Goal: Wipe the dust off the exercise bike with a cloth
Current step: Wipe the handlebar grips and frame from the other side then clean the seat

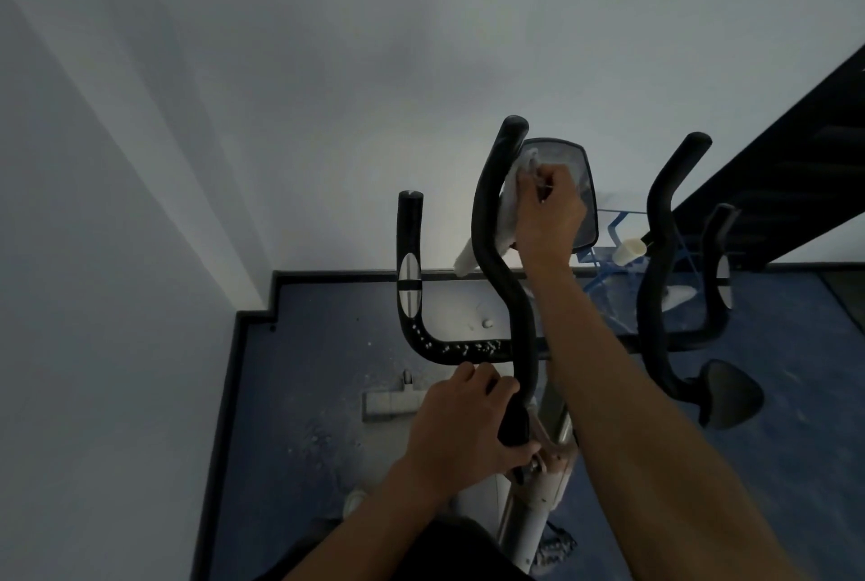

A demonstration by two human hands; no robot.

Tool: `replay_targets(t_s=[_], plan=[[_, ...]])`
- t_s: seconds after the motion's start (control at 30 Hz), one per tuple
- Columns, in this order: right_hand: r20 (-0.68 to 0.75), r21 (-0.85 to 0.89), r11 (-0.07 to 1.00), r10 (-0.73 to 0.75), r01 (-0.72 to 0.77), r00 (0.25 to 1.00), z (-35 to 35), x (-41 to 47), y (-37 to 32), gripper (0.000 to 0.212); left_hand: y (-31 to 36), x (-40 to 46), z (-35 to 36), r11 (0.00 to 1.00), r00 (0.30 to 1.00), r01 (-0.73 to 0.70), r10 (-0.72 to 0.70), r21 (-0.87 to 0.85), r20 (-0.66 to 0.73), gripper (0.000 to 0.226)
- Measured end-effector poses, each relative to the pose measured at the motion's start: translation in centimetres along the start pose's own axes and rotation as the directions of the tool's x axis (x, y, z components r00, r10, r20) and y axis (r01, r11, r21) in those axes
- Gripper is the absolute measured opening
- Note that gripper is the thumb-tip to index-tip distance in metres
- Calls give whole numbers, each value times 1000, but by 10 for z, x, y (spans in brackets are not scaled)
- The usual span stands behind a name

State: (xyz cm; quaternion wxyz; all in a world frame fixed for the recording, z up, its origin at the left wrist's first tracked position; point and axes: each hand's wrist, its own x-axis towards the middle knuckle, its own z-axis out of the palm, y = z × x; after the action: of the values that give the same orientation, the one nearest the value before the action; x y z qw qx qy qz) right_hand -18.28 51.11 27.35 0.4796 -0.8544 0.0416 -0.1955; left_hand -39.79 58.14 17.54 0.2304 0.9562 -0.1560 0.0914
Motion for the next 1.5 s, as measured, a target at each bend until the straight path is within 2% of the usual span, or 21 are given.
replay_targets(t_s=[0.2, 0.37, 0.53, 0.6, 0.67, 0.73, 0.8, 0.9, 1.0, 1.13, 1.33, 1.5], plan=[[158, -119, 993, 35, -16, 987, 3, -10, 12, 14, 0, 1, 0, 1000, 1000, 2, -2, 10, 1, 64], [-10, 38, 999, -1, 1, 1000, 3, -6, -6, 17, 0, 1, -1, 1000, 1000, -3, 3, 8, 21, 65], [96, -75, 996, -34, 41, 995, 7, -16, 10, 12, -1, 1, 0, 1000, 1000, 1, -1, -8, 15, 64], [65, -91, 986, -136, 142, 989, 3, -22, 10, 11, -1, 1, 0, 1000, 1000, -3, 3, 1, 18, 65], [-50, -47, 958, -286, 284, 957, 4, -25, 0, 12, -1, 1, 1, 1000, 1000, -2, 2, -1, 26, 64], [-112, -10, 942, -334, 335, 936, 11, -26, -13, 13, 0, 1, 1, 1000, 1000, -3, 3, 7, 19, 62], [-73, -38, 942, -335, 333, 940, 20, -24, -14, 14, 0, 1, 0, 1000, 1000, -4, 4, 12, 8, 60], [24, -179, 917, -357, 355, 934, 27, -31, 3, 16, -1, 1, 0, 1000, 1000, -12, 12, 9, 11, 59], [60, -194, 908, -368, 373, 928, 24, -31, 6, 15, -2, 1, 1, 1000, 1000, -3, 4, -6, 31, 61], [17, -184, 907, -383, 379, 924, 23, -18, -7, 16, -1, 1, 2, 1000, 1000, -8, 7, 9, 21, 62], [172, -292, 865, -373, 409, 912, 30, -30, 5, 19, -2, 1, 2, 999, 1000, -11, 10, 36, 11, 64], [60, -168, 901, -396, 400, 916, 29, -21, -7, 21, -1, 1, 2, 1000, 1000, -8, 8, 18, 9, 62]])
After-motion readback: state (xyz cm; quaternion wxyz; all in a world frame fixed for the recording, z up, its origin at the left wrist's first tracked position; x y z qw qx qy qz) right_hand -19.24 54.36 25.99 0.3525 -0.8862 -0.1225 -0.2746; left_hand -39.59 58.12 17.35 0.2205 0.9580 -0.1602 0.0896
